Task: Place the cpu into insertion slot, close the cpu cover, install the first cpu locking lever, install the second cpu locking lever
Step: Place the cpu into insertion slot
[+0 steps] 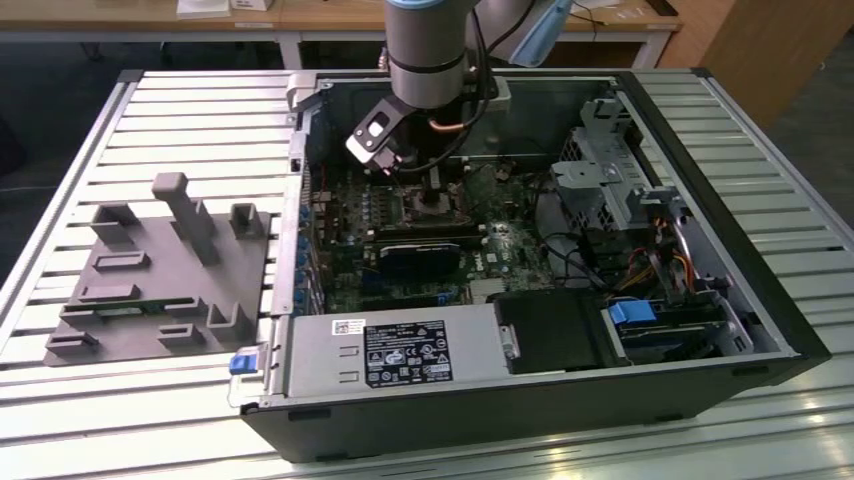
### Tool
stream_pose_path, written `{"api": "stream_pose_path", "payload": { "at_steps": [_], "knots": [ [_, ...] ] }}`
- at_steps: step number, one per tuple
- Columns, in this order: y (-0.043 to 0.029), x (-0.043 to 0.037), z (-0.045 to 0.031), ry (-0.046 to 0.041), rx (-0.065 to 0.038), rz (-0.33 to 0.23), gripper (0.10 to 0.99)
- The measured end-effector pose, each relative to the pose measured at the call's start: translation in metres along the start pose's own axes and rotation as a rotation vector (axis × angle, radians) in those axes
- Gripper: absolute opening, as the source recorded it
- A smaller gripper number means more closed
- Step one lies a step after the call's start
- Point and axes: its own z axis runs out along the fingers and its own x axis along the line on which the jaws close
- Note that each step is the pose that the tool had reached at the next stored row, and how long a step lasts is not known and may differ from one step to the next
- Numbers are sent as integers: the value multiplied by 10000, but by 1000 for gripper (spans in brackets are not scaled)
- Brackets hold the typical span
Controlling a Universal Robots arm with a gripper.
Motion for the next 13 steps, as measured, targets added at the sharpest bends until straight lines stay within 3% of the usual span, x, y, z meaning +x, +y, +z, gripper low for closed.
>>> {"api": "stream_pose_path", "payload": {
  "at_steps": [7,13],
  "knots": [
    [24,0,-3,-3,1,0,106],
    [34,4,-105,-2,1,0,106]
  ]
}}
